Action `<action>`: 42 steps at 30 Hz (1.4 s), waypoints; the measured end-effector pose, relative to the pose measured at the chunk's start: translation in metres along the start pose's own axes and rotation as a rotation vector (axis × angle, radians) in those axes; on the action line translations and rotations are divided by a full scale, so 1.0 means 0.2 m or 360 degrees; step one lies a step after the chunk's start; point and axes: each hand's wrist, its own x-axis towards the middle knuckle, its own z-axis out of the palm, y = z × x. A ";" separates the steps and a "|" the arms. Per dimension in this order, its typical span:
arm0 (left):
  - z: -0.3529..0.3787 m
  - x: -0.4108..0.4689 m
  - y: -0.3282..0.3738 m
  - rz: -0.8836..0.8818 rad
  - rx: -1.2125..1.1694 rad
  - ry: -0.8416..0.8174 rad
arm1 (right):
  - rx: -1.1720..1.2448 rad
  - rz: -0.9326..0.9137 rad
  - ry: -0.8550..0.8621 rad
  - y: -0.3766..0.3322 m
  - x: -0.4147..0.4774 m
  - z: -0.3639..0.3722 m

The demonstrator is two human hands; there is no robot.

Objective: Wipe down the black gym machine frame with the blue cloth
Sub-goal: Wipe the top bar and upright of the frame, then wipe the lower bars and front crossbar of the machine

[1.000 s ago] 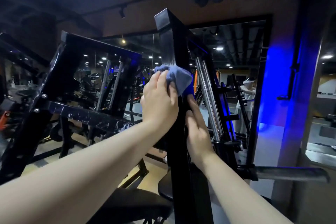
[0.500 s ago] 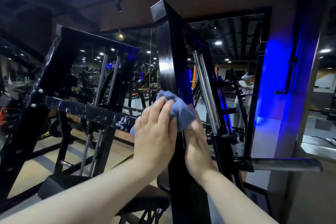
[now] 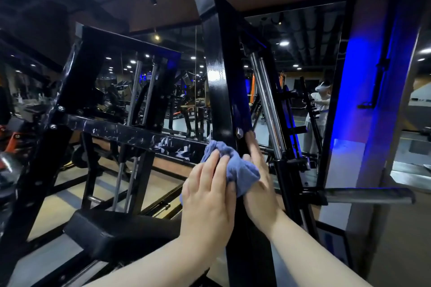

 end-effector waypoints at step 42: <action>-0.01 -0.56 0.15 -0.0261 -0.0513 -0.0200 | 0.0109 0.0743 -0.0208 0.03 -0.71 -0.22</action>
